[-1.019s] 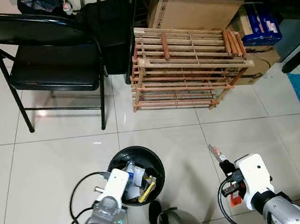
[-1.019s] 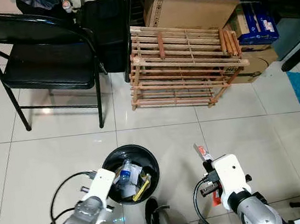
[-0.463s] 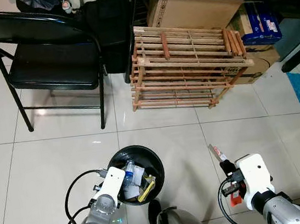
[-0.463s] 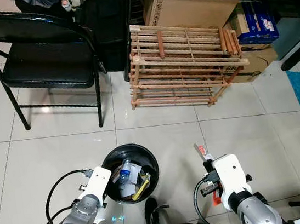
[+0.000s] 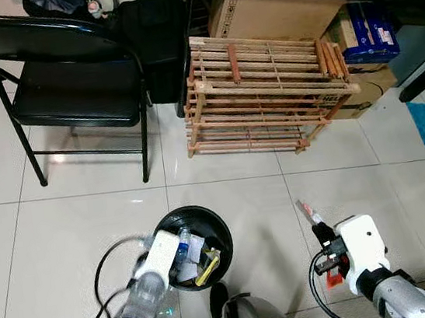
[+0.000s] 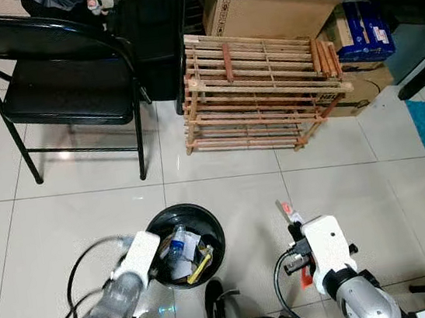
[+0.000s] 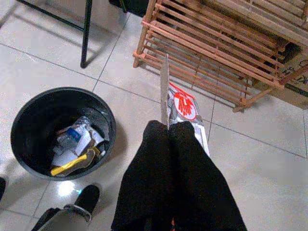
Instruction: Picking trash to rubbish bin
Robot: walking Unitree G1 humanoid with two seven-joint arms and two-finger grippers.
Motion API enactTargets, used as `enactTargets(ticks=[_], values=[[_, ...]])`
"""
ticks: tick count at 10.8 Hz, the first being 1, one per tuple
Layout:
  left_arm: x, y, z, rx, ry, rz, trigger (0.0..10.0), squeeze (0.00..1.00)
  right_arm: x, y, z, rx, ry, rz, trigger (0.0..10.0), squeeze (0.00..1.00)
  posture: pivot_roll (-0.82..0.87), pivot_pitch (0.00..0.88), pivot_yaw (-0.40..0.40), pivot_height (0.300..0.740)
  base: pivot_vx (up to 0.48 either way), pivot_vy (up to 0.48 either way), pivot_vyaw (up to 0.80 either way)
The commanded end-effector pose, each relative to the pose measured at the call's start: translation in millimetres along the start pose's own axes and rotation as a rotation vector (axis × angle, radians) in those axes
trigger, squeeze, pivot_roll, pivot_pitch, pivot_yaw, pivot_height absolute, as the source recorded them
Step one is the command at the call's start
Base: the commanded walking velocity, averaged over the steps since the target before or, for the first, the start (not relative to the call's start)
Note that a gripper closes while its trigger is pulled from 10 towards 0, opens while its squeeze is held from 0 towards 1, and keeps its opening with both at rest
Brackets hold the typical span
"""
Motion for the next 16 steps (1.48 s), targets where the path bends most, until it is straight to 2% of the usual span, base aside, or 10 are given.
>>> enactTargets(ticks=[1, 6, 9, 10, 11, 12, 14, 15, 16], values=[[-1.5, -1.2, 11.9, 0.003, -0.026, -0.006, 10.0, 1.0, -5.8, -3.4, 11.3, 0.004, -0.046, -0.013, 10.0, 0.0, 0.04, 0.306, -0.229, 0.74, 0.0, 0.0, 0.0], [-0.9, 1.9, 3.2, -0.022, 0.013, 0.017, 10.0, 1.0, -2.5, -0.8, 11.2, 0.002, -0.047, -0.003, 10.0, 0.0, 0.05, 0.299, -0.224, 0.74, 0.0, 0.0, 0.0], [-0.6, 29.0, -12.0, -0.136, 0.07, 0.135, 10.0, 1.0, 9.0, 9.3, 12.6, -0.001, -0.05, 0.041, 10.0, 0.0, 0.1, 0.284, -0.21, 0.74, 0.0, 0.0, 0.0], [-3.1, 46.4, -17.7, -0.183, 0.068, 0.226, 10.0, 1.0, 13.9, 11.0, 11.6, -0.003, -0.042, 0.048, 10.0, 0.0, 0.13, 0.277, -0.203, 0.74, 0.0, 0.0, 0.0], [-7.1, 58.5, -21.6, -0.192, 0.068, 0.295, 10.0, 0.0, 17.3, 12.3, 11.2, -0.003, -0.035, 0.052, 10.0, 0.0, 0.14, 0.277, -0.199, 0.74, 0.0, 0.0, 0.0], [-13.0, 67.9, -27.1, -0.212, 0.073, 0.35, 10.0, 0.0, 21.9, 13.5, 11.6, -0.005, -0.028, 0.055, 10.0, 0.0, 0.16, 0.278, -0.196, 0.74, 0.0, 0.0, 0.0], [-44.1, 93.3, -38.5, -0.236, 0.059, 0.495, 10.0, 0.0, 39.2, 9.0, 6.3, -0.011, 0.02, 0.028, 10.0, 0.0, 0.23, 0.29, -0.193, 0.74, 0.0, 0.0, 0.0], [-60.4, 100.2, -39.1, -0.225, 0.034, 0.541, 10.0, 0.0, 52.1, -0.8, 0.1, -0.01, 0.06, -0.016, 10.0, 0.0, 0.26, 0.296, -0.192, 0.74, 0.0, 0.0, 0.0], [-66.0, 101.8, -39.3, -0.222, 0.025, 0.551, 10.0, 0.0, 58.5, -4.7, -3.3, -0.015, 0.08, -0.033, 10.0, 0.0, 0.27, 0.299, -0.194, 0.74, 0.0, 0.0, 0.0]])
Point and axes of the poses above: a point about 5 cm out from each wrist's last joint towards the gripper, its own x axis pointing out of the wrist towards the gripper, its own y axis along the axis of the wrist's last joint, z = x × y, the point moved 6 cm from there along x, pointing out of the wrist towards the gripper, and after that the axes turned 14 degrees about x, right-handed, at the moved point
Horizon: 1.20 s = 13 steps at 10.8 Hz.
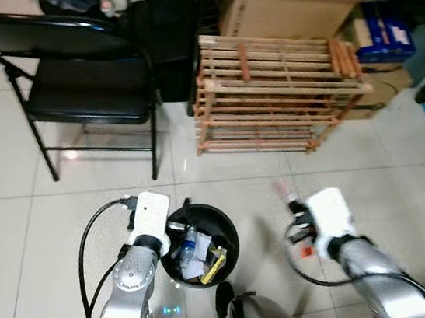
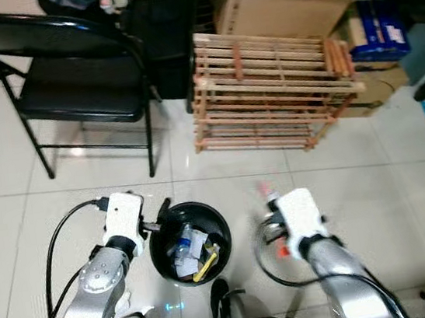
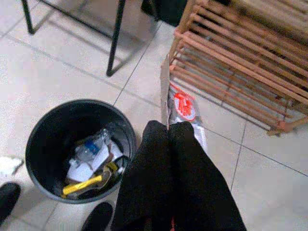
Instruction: Picking trash to rubbish bin
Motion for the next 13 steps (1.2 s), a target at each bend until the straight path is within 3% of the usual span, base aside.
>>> enactTargets(ticks=[1, 4, 7, 10, 13], values=[[-4.6, -0.2, 6.3, -0.023, -0.019, -0.02, 10.0, 0.0, 0.0, -14.9, 4.4, -0.01, 0.001, -0.047, 10.0, 0.0, 0.3, 0.3, -0.197, 0.74, 0.0, 0.0, 0.0], [-16.0, 13.4, -0.9, -0.045, -0.005, -0.038, 10.0, 0.0, 14.6, -25.7, 1.7, -0.014, 0.039, -0.084, 10.0, 0.0, 0.34, 0.303, -0.197, 0.74, 0.0, 0.0, 0.0], [-20.0, 20.1, -5.9, -0.048, -0.003, -0.06, 10.0, 0.0, 25.7, -56.6, -21.6, -0.003, 0.095, -0.165, 10.0, 0.0, 0.36, 0.311, -0.185, 0.74, 0.0, 0.0, 0.0], [-23.6, 44.1, -12.5, -0.054, -0.012, -0.014, 10.0, 0.0, 38.6, -68.8, -33.0, 0.006, 0.089, -0.226, 10.0, 0.0, 0.4, 0.337, -0.177, 0.74, 0.0, 0.0, 0.0], [-29.8, 43.8, -17.5, -0.06, 0.0, -0.042, 10.0, 0.0, 50.3, -72.6, -64.5, -0.028, 0.179, -0.263, 10.0, 0.0, 0.45, 0.359, -0.181, 0.74, 0.0, 0.0, 0.0]])
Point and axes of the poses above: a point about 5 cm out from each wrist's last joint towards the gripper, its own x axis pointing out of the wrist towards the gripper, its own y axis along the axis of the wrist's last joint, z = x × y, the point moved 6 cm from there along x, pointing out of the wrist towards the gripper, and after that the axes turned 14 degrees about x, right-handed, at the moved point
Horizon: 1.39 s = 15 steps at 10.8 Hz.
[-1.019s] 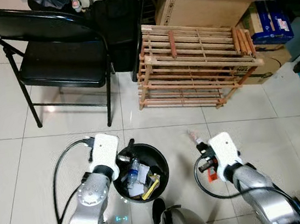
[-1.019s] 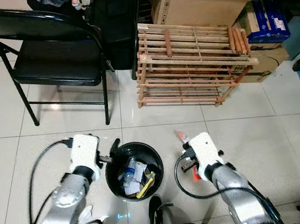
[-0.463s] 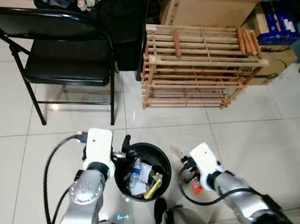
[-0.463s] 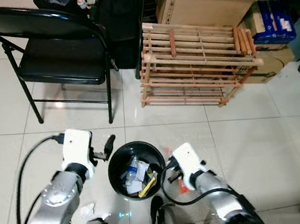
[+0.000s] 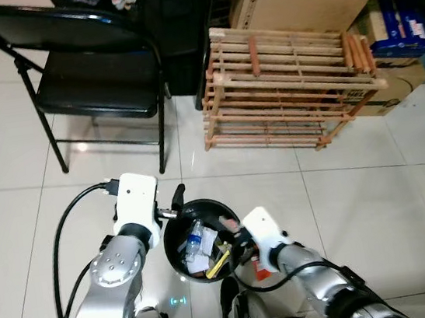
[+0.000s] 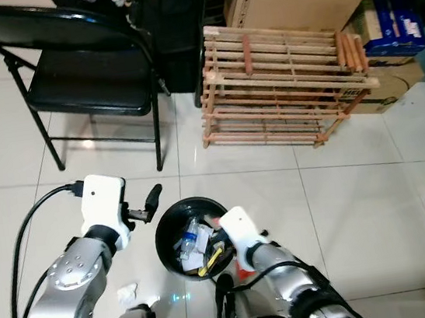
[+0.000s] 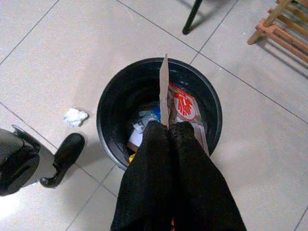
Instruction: Picking trash to rubbish bin
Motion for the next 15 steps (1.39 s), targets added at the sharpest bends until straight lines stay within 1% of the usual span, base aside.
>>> enactTargets(ticks=[1, 2, 3, 4, 5, 7, 8, 9, 10, 13, 15], values=[[-4.7, -5.4, 3.4, -0.009, -0.011, -0.026, 10.0, 0.0, -1.5, -16.2, -3.8, 0.003, 0.01, -0.049, 10.0, 0.0, 0.46, 0.366, -0.182, 0.74, 0.0, 0.0, 0.0], [-5.4, -5.8, 2.7, -0.009, -0.01, -0.03, 10.0, 0.0, 0.2, -17.3, -9.5, -0.001, 0.028, -0.054, 10.0, 0.0, 0.47, 0.37, -0.182, 0.74, 0.0, 0.0, 0.0], [-6.1, -7.3, 0.8, -0.007, -0.006, -0.041, 10.0, 0.0, 1.9, -23.5, -22.7, -0.008, 0.07, -0.074, 10.0, 0.0, 0.48, 0.374, -0.181, 0.74, 0.0, 0.0, 0.0], [-6.7, -7.3, 0.4, -0.006, -0.007, -0.043, 10.0, 0.0, 2.3, -27.1, -28.8, -0.015, 0.087, -0.083, 10.0, 0.0, 0.48, 0.374, -0.179, 0.74, 0.0, 0.0, 0.0], [-7.4, -7.5, 0.6, -0.003, -0.01, -0.047, 10.0, 0.0, 4.6, -22.3, -33.5, -0.013, 0.086, -0.056, 10.0, 0.0, 0.48, 0.375, -0.176, 0.74, 0.0, 0.0, 0.0], [-6.7, -8.0, 1.1, -0.001, -0.014, -0.053, 10.0, 0.0, 10.2, -2.8, -33.3, 0.007, 0.066, 0.009, 10.0, 0.0, 0.48, 0.375, -0.176, 0.74, 0.0, 0.0, 0.0], [-6.6, -8.0, 1.2, 0.0, -0.015, -0.054, 10.0, 0.0, 12.2, 4.3, -33.0, 0.001, 0.058, 0.028, 10.0, 0.0, 0.48, 0.375, -0.176, 0.74, 0.0, 0.0, 0.0], [-6.7, -8.2, 1.2, 0.0, -0.014, -0.055, 10.0, 0.0, 13.2, 6.4, -34.1, 0.011, 0.061, 0.03, 10.0, 0.13, 0.48, 0.375, -0.176, 0.74, 0.0, 0.0, 0.0], [-6.6, -8.2, 1.5, -0.001, -0.014, -0.056, 10.0, 0.0, 13.7, 8.5, -35.0, 0.019, 0.065, 0.039, 10.0, 1.0, 0.49, 0.375, -0.177, 0.74, 0.0, 0.0, 0.0], [-5.9, -8.8, 2.3, 0.0, -0.016, -0.06, 10.0, 0.0, 13.5, 7.7, -35.5, 0.027, 0.065, 0.042, 10.0, 1.0, 0.48, 0.374, -0.174, 0.74, 0.0, 0.0, 0.0], [-5.4, -8.8, 2.4, 0.003, -0.017, -0.06, 10.0, 0.0, 12.2, 5.9, -32.2, 0.031, 0.056, 0.042, 10.0, 1.0, 0.48, 0.372, -0.174, 0.74, 0.0, 0.0, 0.0]])
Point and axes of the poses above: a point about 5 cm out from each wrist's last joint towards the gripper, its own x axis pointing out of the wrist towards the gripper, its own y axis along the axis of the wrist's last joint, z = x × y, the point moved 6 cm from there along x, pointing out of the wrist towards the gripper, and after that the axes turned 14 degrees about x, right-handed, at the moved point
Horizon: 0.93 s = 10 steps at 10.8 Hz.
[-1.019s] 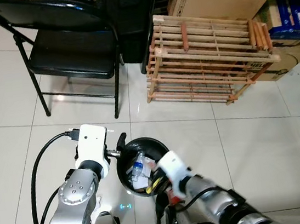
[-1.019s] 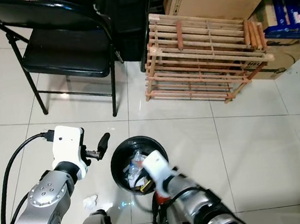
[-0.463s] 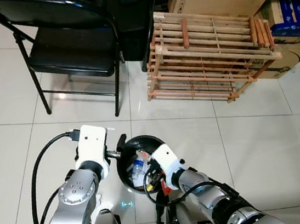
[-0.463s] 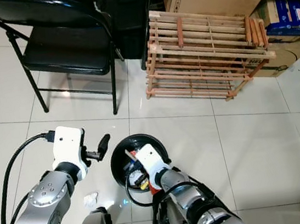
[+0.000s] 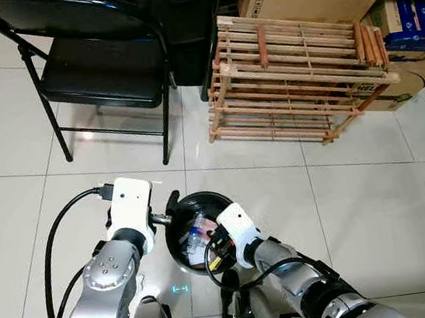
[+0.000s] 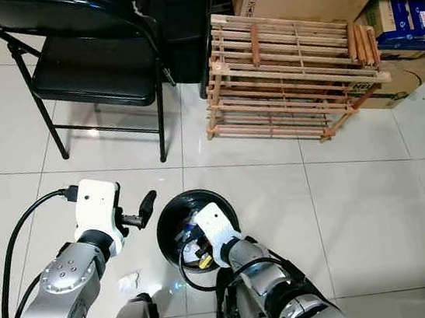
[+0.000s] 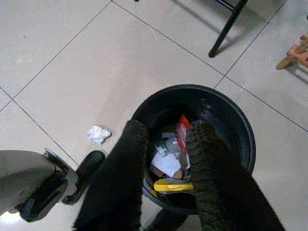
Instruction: Picking trash to rubbish bin
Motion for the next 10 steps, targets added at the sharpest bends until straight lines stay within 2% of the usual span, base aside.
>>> enactTargets(ticks=[1, 4, 7, 9, 10], values=[[-1.4, -0.6, 6.7, 0.0, -0.02, -0.006, 10.0, 0.0, -5.9, -16.6, 5.7, 0.033, -0.022, -0.038, 10.0, 1.0, 0.48, 0.37, -0.175, 0.74, 0.0, 0.0, 0.0], [1.9, -0.6, 8.8, 0.0, -0.025, -0.004, 10.0, 0.0, -9.0, -13.6, 16.5, 0.026, -0.052, -0.022, 10.0, 1.0, 0.47, 0.357, -0.175, 0.74, 0.0, 0.0, 0.0], [19.6, 9.9, 24.2, 0.0, -0.088, 0.034, 10.0, 0.0, -26.5, 22.7, 61.2, 0.044, -0.203, 0.182, 10.0, 1.0, 0.41, 0.296, -0.154, 0.74, 0.0, 0.0, 0.0], [31.1, 18.2, 31.5, 0.0, -0.119, 0.058, 10.0, 0.0, -43.2, 50.3, 79.3, 0.043, -0.251, 0.328, 10.0, 0.97, 0.38, 0.256, -0.143, 0.74, 0.0, 0.0, 0.0], [35.8, 20.8, 35.0, 0.0, -0.131, 0.066, 10.0, 0.0, -53.0, 64.5, 85.7, 0.026, -0.275, 0.397, 10.0, 1.0, 0.36, 0.238, -0.14, 0.74, 0.0, 0.0, 0.0]])
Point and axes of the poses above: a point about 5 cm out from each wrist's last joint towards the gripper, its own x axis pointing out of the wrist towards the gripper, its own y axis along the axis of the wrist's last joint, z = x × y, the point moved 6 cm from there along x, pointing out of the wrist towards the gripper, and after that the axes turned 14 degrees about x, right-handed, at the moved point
